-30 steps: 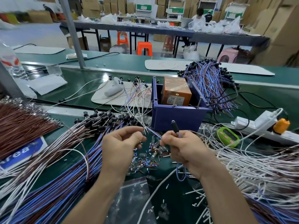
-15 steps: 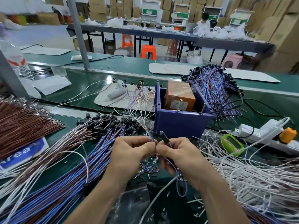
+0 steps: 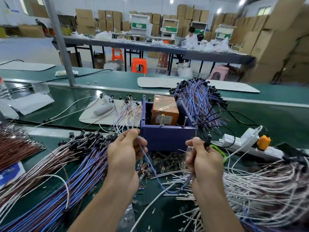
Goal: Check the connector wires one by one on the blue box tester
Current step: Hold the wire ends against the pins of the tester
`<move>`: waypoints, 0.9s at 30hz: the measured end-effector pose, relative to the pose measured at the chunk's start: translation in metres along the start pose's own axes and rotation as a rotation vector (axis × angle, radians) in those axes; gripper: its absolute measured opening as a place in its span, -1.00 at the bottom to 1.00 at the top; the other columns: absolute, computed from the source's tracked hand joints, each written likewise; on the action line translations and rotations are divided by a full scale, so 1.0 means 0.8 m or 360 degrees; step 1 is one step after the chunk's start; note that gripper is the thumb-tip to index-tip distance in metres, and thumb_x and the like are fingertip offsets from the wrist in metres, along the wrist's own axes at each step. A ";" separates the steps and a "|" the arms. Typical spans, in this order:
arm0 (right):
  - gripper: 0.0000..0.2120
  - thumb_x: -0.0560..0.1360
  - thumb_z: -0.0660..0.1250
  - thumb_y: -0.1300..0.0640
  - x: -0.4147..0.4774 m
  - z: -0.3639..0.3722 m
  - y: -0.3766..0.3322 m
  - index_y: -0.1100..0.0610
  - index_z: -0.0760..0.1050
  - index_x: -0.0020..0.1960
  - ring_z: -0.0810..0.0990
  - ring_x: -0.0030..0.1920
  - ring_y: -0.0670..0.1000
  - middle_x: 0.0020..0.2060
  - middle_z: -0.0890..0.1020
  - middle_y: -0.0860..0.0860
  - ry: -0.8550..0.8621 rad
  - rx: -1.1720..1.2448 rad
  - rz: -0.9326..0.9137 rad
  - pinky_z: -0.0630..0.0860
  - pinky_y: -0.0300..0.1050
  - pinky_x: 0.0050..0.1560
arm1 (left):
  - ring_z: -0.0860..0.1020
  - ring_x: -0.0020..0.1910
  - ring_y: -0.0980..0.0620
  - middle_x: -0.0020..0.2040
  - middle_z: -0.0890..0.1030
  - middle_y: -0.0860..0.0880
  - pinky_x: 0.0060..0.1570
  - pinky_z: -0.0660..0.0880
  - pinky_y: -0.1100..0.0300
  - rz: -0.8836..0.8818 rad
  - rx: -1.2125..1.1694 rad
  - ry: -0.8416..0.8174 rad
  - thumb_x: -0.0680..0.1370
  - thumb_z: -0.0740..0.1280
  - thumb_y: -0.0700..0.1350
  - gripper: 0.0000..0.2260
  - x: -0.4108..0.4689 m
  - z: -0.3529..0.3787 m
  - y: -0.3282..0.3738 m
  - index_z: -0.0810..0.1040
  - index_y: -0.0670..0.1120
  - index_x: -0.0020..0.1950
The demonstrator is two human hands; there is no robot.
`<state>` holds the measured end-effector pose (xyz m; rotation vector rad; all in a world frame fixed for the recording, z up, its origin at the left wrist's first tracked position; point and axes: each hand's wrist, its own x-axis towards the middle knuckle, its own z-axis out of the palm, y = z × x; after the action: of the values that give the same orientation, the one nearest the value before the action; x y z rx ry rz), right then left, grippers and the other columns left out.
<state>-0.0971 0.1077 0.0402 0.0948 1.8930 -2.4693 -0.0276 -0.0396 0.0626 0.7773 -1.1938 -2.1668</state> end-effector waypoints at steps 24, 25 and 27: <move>-0.60 0.64 0.32 0.12 0.013 -0.002 0.025 0.09 0.64 -0.37 0.31 -0.60 -0.01 -0.56 0.47 0.10 -0.0057 0.0008 -0.0008 0.19 -0.23 -0.62 | 0.70 -0.36 0.07 -0.32 0.73 0.02 -0.17 0.62 0.11 0.0406 0.0470 0.0182 0.55 0.49 -0.17 -0.70 0.018 0.034 -0.051 0.72 0.22 -0.26; -0.60 0.64 0.32 0.12 0.013 -0.002 0.025 0.11 0.63 -0.36 0.30 -0.60 -0.01 -0.56 0.48 0.11 -0.0048 0.0009 -0.0011 0.19 -0.23 -0.63 | 0.70 -0.36 0.07 -0.32 0.73 0.02 -0.16 0.62 0.10 0.0404 0.0466 0.0175 0.55 0.49 -0.16 -0.71 0.017 0.034 -0.051 0.72 0.22 -0.26; -0.64 0.64 0.31 0.12 0.013 -0.003 0.024 0.15 0.60 -0.32 0.30 -0.60 -0.01 -0.56 0.48 0.12 -0.0040 0.0014 -0.0014 0.20 -0.23 -0.63 | 0.69 -0.36 0.07 -0.32 0.73 0.01 -0.16 0.62 0.08 0.0400 0.0473 0.0157 0.55 0.49 -0.16 -0.73 0.017 0.034 -0.049 0.72 0.19 -0.26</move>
<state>-0.1060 0.1052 0.0202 0.0553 1.8774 -2.4724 -0.0631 -0.0157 0.0371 0.7971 -1.4948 -1.7524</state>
